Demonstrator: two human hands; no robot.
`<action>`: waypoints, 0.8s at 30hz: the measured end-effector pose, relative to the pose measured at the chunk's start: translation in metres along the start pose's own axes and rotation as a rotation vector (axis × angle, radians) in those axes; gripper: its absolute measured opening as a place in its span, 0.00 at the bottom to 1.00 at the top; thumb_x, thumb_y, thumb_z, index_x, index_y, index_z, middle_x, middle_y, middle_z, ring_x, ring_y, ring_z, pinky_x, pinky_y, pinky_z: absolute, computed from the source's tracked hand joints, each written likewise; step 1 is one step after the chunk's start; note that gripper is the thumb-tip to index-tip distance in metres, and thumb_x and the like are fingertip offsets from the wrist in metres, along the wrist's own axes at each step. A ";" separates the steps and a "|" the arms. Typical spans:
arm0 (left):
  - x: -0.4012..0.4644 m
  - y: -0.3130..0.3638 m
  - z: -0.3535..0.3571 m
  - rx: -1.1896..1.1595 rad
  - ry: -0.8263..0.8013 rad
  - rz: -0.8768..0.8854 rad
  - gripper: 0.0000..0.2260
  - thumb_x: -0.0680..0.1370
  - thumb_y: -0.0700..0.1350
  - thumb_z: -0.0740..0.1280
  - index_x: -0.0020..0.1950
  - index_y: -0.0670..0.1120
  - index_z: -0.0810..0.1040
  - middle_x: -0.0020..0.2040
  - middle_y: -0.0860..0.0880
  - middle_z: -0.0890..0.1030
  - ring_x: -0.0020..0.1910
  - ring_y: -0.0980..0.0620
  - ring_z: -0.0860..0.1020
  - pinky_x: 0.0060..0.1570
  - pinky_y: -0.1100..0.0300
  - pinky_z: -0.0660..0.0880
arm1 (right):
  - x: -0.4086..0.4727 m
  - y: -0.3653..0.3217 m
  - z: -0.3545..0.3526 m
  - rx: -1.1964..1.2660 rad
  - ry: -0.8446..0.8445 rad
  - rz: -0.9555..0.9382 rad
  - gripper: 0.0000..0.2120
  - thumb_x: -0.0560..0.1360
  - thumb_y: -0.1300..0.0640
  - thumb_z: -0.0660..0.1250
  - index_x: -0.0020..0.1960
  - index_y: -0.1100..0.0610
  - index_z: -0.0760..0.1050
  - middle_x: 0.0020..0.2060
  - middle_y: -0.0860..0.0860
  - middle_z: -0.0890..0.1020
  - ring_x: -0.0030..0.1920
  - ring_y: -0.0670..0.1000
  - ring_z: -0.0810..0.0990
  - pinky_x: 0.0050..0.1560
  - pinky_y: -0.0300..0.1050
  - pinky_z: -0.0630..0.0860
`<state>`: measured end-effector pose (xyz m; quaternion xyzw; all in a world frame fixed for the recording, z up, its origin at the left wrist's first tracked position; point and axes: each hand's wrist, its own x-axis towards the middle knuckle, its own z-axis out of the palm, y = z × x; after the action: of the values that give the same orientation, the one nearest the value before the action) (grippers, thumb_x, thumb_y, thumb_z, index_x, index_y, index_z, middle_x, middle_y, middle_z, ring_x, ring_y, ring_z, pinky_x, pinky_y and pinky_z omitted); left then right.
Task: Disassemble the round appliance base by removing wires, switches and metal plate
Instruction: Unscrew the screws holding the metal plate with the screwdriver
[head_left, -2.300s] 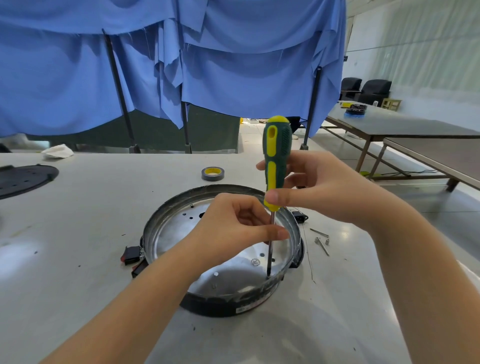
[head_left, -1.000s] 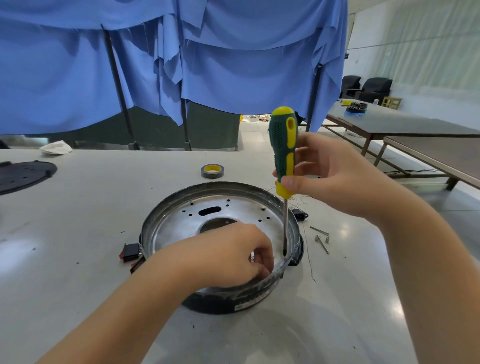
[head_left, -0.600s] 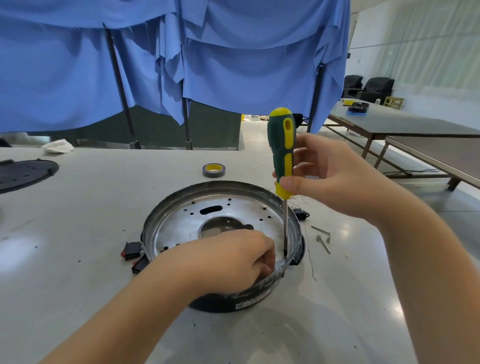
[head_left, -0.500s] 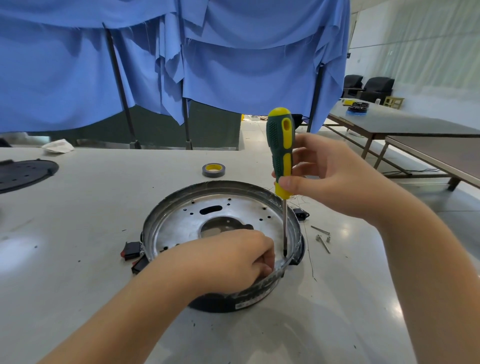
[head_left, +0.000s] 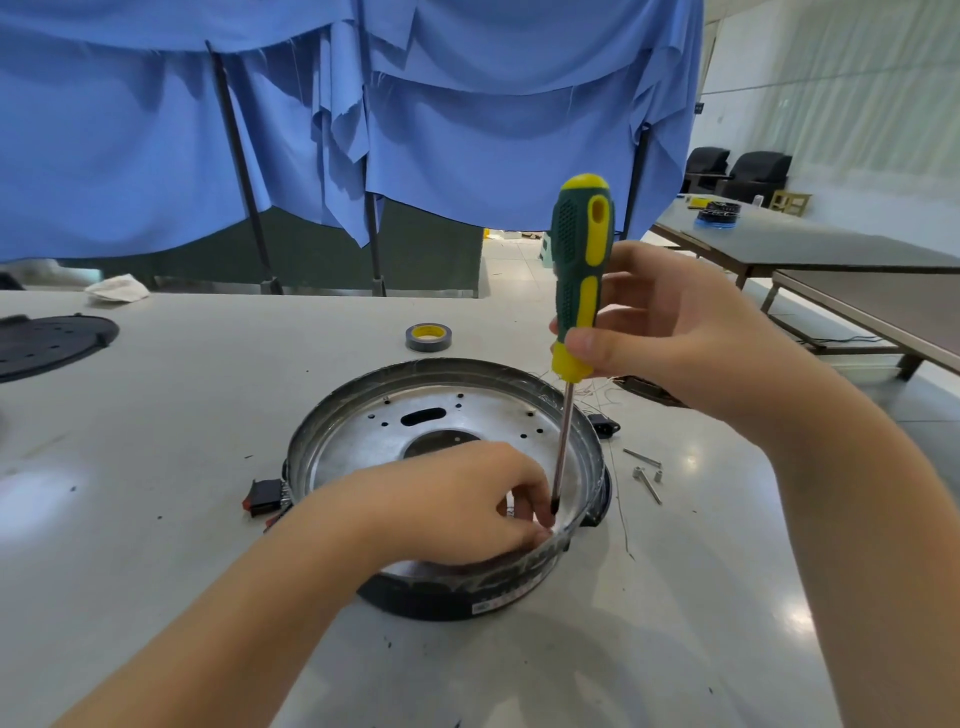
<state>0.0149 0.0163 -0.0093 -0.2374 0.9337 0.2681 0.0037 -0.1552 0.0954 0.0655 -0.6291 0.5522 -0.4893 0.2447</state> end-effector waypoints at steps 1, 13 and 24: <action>0.000 -0.002 -0.002 -0.046 -0.010 -0.003 0.04 0.77 0.51 0.68 0.52 0.57 0.79 0.43 0.62 0.79 0.45 0.62 0.77 0.42 0.72 0.73 | 0.000 -0.001 0.000 0.033 -0.009 0.005 0.19 0.71 0.64 0.73 0.58 0.52 0.75 0.49 0.55 0.83 0.45 0.51 0.86 0.42 0.38 0.81; 0.002 -0.015 -0.010 -0.430 -0.148 0.030 0.19 0.73 0.35 0.69 0.59 0.52 0.79 0.46 0.58 0.84 0.44 0.60 0.81 0.49 0.61 0.79 | 0.003 0.002 0.009 0.005 -0.087 0.066 0.22 0.69 0.64 0.74 0.60 0.56 0.73 0.49 0.55 0.83 0.47 0.53 0.85 0.45 0.43 0.82; 0.000 -0.012 -0.011 -0.403 -0.162 0.009 0.18 0.74 0.35 0.70 0.60 0.52 0.78 0.42 0.61 0.83 0.39 0.64 0.80 0.42 0.68 0.75 | 0.002 0.002 0.009 0.028 -0.105 0.063 0.27 0.64 0.59 0.74 0.61 0.58 0.73 0.50 0.57 0.83 0.48 0.55 0.85 0.47 0.48 0.83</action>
<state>0.0212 0.0018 -0.0061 -0.2067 0.8590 0.4675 0.0298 -0.1482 0.0913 0.0609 -0.6327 0.5511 -0.4554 0.2975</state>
